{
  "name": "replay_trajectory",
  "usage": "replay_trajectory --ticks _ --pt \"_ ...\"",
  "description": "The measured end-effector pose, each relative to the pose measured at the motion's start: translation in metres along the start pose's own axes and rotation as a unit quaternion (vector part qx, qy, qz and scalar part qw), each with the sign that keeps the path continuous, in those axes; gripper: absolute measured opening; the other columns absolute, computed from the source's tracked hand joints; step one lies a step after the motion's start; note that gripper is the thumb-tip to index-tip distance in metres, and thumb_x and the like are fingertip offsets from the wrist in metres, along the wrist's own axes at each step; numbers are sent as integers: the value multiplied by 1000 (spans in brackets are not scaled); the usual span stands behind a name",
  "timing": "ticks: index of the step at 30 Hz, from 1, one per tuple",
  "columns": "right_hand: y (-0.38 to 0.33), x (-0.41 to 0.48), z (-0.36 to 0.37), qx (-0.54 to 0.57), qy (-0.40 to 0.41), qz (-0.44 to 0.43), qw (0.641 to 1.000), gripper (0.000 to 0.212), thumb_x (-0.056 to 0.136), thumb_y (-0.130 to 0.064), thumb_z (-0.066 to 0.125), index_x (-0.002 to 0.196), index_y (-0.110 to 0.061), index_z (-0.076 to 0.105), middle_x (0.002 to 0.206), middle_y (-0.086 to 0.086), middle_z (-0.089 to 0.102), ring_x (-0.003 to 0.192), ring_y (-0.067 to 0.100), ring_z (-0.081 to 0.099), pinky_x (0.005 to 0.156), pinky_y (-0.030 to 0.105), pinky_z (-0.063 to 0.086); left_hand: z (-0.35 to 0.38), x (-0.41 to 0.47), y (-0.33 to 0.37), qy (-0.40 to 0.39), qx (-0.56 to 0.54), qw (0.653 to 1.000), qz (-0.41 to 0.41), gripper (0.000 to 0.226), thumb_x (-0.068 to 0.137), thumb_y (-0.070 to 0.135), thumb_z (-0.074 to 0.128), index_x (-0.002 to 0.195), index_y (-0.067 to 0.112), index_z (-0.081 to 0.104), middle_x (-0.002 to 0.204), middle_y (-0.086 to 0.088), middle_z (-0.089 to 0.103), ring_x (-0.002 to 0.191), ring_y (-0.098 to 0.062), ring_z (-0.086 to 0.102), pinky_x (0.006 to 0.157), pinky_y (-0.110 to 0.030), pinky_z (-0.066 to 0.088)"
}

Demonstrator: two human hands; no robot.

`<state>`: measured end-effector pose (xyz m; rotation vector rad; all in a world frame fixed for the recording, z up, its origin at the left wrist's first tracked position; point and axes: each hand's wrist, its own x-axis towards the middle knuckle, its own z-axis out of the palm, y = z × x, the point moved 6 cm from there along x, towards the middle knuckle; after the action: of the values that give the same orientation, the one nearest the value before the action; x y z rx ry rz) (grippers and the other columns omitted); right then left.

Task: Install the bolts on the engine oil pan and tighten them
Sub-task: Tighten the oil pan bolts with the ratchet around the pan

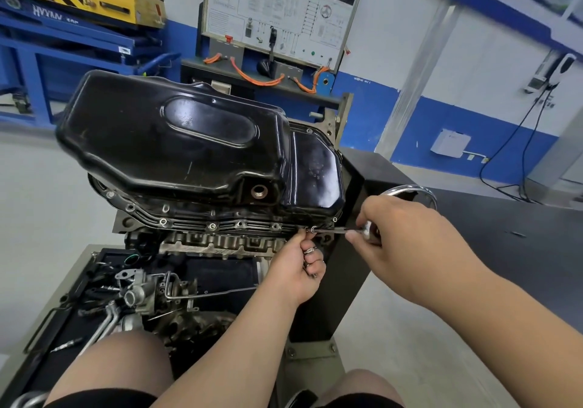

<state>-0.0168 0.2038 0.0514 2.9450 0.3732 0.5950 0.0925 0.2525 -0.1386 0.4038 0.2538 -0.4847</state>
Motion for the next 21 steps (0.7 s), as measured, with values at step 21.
replay_trajectory --ticks 21 --pt "-3 6 3 20 -37 62 997 18 91 -45 50 87 -29 43 76 -14 42 66 9 45 49 21 28 -2 1 -4 -20 -41 999 -4 27 99 32 47 82 14 57 50 10 34 34 -3 28 30 -14 18"
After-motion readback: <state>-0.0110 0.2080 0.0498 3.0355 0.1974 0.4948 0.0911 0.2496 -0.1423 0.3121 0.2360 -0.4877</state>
